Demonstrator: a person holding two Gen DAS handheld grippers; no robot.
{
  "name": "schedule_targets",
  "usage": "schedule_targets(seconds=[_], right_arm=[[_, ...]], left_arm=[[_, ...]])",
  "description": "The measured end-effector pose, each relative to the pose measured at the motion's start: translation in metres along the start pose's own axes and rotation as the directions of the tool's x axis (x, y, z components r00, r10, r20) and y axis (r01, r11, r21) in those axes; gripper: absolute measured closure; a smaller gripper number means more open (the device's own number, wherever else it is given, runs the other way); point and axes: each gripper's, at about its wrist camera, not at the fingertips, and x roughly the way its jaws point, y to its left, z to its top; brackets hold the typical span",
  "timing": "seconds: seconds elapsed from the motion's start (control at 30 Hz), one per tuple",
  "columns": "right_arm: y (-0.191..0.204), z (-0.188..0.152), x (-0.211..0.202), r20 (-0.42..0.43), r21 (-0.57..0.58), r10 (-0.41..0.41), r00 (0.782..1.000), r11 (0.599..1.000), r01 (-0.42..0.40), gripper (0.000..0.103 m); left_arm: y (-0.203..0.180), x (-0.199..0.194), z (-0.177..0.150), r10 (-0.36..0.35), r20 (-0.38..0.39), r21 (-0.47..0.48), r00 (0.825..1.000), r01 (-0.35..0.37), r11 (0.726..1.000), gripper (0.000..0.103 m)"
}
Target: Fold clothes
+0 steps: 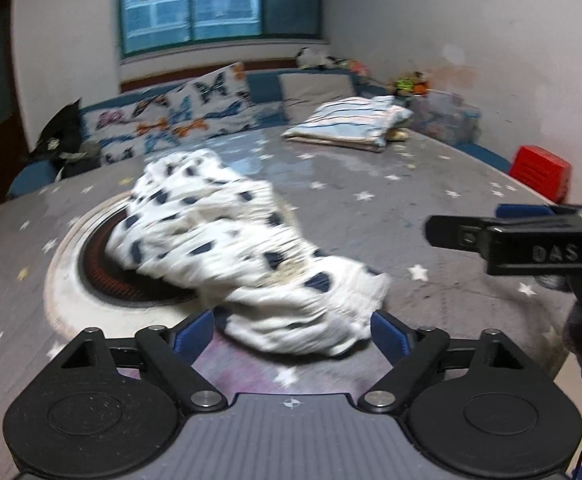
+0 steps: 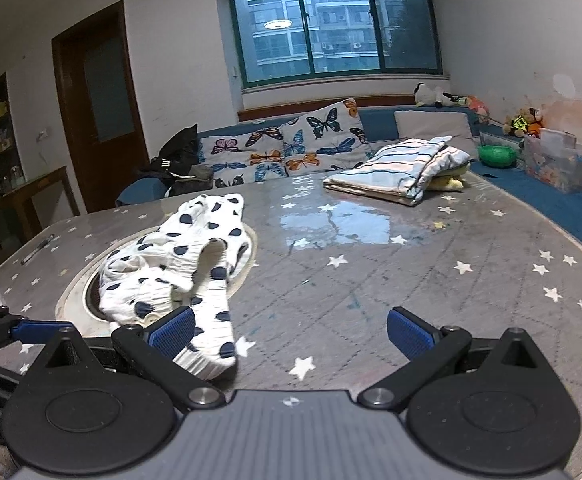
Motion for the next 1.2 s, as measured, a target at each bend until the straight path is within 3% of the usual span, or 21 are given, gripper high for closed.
schedule_targets(seconds=[0.1,0.3,0.37,0.53,0.57,1.0,1.2], right_arm=[[-0.004,0.007,0.004,0.0,-0.007,0.011,1.0,1.0,-0.011,0.0],[0.005,0.029,0.021,-0.012,-0.08,0.077,0.997,0.994,-0.078,0.001],[0.011,0.037,0.031,-0.027,-0.105,0.109,0.994,0.988,-0.111,0.004],[0.029,0.056,0.061,-0.073,-0.176,0.174,0.982,0.967,-0.184,0.009],[0.033,0.059,0.067,-0.082,-0.194,0.184,0.98,0.961,-0.196,0.01],[0.086,0.079,0.154,-0.22,-0.35,0.283,0.934,0.871,-0.346,0.02],[0.089,0.079,0.188,-0.292,-0.326,0.321,0.901,0.852,-0.409,0.023]], left_arm=[[-0.011,0.008,0.003,-0.017,0.014,0.055,1.0,0.017,0.998,0.022],[-0.007,0.029,0.004,-0.055,-0.018,0.049,0.998,0.056,0.997,0.047],[-0.004,0.032,0.003,-0.069,-0.028,0.043,0.997,0.07,0.997,0.061],[0.006,0.032,0.0,-0.101,-0.028,0.013,0.994,0.102,0.995,0.077],[0.008,0.032,0.001,-0.102,-0.027,0.01,0.994,0.102,0.995,0.084],[0.032,0.021,-0.003,-0.147,-0.02,-0.047,0.989,0.146,0.988,0.093],[0.036,0.018,-0.003,-0.15,-0.021,-0.067,0.988,0.148,0.987,0.093]])
